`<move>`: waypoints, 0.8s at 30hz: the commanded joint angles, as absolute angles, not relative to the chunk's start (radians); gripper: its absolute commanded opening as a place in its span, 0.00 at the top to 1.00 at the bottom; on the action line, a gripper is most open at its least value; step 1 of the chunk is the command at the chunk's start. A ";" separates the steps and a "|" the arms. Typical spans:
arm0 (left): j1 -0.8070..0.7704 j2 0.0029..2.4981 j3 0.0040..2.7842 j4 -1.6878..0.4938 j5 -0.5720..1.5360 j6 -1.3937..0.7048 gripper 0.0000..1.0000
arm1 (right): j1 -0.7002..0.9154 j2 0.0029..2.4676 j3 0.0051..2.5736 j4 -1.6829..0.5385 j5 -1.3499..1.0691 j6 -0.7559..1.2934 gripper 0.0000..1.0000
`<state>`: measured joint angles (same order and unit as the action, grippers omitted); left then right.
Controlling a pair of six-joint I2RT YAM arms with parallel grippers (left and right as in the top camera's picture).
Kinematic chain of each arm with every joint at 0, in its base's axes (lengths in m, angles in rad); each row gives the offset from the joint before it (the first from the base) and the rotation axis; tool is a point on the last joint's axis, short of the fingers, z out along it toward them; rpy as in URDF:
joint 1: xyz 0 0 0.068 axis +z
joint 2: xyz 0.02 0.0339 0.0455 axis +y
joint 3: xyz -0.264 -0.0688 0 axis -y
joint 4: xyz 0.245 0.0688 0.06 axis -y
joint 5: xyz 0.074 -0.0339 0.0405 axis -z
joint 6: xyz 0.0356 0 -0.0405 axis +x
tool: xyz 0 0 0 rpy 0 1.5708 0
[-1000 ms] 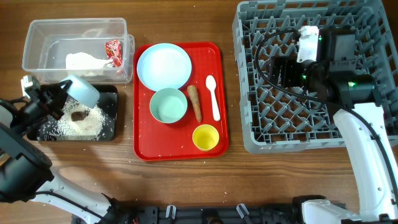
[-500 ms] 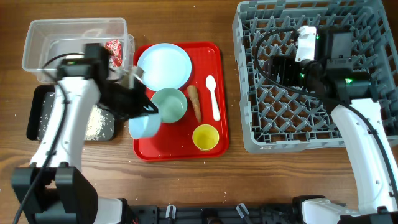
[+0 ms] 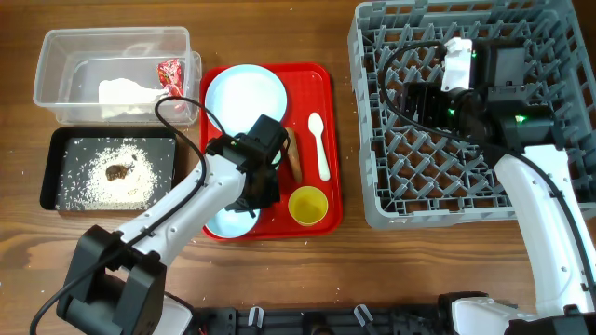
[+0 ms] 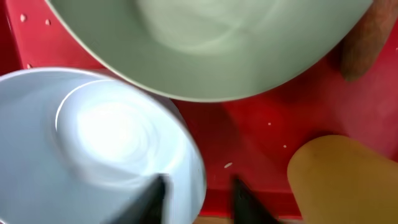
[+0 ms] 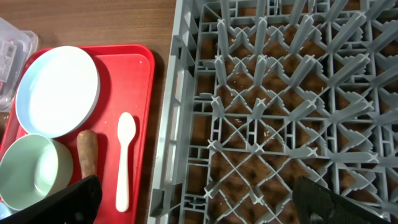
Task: Sort waste into correct bins and load items into the dishwasher rack
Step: 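Grasp the yellow cup with the left gripper, then lift the yellow cup and pass it to the right gripper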
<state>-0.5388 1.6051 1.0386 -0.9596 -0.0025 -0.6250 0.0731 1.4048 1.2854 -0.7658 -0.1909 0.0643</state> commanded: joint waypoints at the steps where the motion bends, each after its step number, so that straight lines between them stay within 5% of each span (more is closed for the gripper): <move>1: -0.543 1.599 1.032 -0.954 -0.028 -0.636 0.46 | 0.073 1.417 1.303 -0.764 -0.204 0.081 0.00; 17: -0.551 1.603 1.295 -0.866 0.103 -0.389 0.38 | 0.073 1.417 1.303 -0.741 -0.211 0.081 0.00; 24: -0.631 1.605 1.259 -1.081 0.147 -0.344 0.38 | 0.073 1.417 1.303 -0.751 -0.211 0.082 0.00</move>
